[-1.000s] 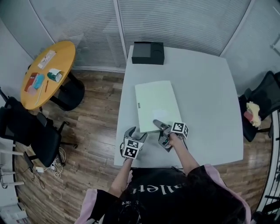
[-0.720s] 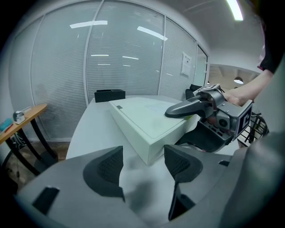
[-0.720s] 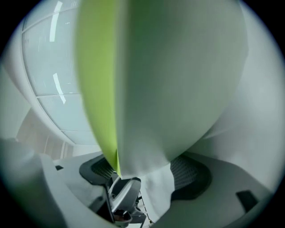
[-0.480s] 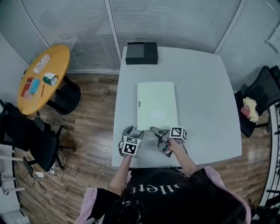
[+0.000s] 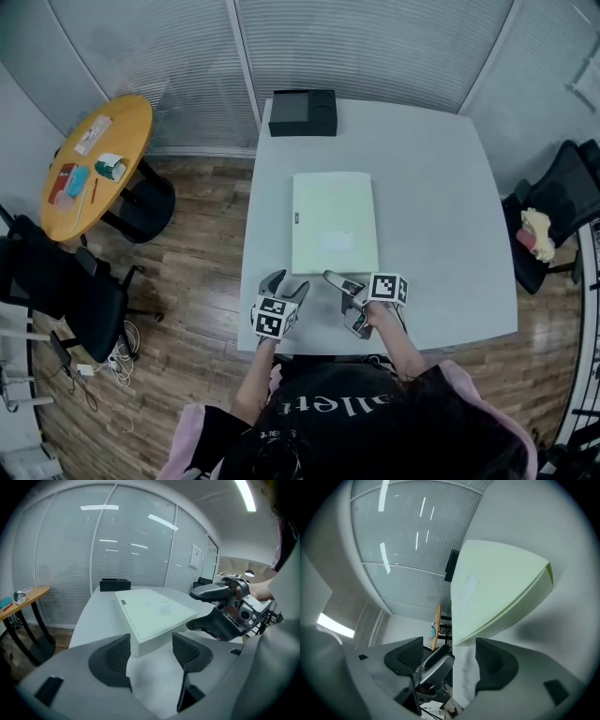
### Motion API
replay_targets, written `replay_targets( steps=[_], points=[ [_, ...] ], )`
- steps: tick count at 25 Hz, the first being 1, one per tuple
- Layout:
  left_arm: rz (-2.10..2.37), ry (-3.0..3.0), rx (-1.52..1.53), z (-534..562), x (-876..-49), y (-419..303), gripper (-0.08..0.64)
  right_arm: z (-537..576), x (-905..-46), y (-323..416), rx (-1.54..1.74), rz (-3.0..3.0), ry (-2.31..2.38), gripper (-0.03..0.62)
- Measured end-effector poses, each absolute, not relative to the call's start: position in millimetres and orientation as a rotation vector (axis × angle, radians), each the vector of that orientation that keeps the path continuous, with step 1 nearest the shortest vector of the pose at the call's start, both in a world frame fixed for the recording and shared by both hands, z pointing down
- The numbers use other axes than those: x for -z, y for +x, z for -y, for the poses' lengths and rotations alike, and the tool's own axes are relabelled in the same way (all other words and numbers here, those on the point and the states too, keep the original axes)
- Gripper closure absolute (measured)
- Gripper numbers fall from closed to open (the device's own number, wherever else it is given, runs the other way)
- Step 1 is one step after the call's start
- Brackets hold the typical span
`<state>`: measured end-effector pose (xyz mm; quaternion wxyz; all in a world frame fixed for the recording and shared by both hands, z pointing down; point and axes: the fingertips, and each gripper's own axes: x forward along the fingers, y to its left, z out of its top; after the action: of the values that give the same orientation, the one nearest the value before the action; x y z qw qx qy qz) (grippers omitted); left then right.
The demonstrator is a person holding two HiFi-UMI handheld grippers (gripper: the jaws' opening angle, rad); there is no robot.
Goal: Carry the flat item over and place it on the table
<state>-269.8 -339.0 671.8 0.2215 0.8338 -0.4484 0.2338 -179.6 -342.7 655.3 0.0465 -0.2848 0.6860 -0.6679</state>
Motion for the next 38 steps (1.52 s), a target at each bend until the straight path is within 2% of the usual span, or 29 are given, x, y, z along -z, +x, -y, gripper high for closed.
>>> replay_targets(
  steps=[4, 7, 14, 22, 26, 30, 38],
  points=[
    [1.235, 2.353, -0.522, 328.8, -638.4, -258.2, 0.268, 342.9, -623.0, -170.1, 1.877, -2.231, -0.850, 0.257],
    [1.240, 2.393, -0.418, 321.4, -606.6, -247.0, 0.268, 342.0, -596.8, -156.1, 1.717, -2.358, -0.866, 0.324],
    [1.235, 2.520, -0.315, 295.1, -537.7, -203.3, 0.280, 324.3, -547.5, -113.4, 1.326, -2.660, -0.901, 0.363],
    [1.232, 2.608, -0.182, 254.0, -478.8, -143.5, 0.327, 287.0, -513.3, -57.9, 1.033, -2.831, -0.909, 0.420],
    [1.250, 2.626, -0.164, 234.9, -462.7, -117.1, 0.352, 273.2, -501.6, -28.8, 0.927, -2.869, -0.923, 0.451],
    [1.289, 2.606, -0.121, 211.7, -452.2, -95.0, 0.372, 254.5, -494.2, -2.4, 0.867, -2.894, -0.886, 0.510],
    [1.359, 2.555, -0.137, 169.3, -453.0, -58.1, 0.388, 215.5, -495.5, 30.7, 0.826, -2.955, -0.801, 0.548]
  ],
)
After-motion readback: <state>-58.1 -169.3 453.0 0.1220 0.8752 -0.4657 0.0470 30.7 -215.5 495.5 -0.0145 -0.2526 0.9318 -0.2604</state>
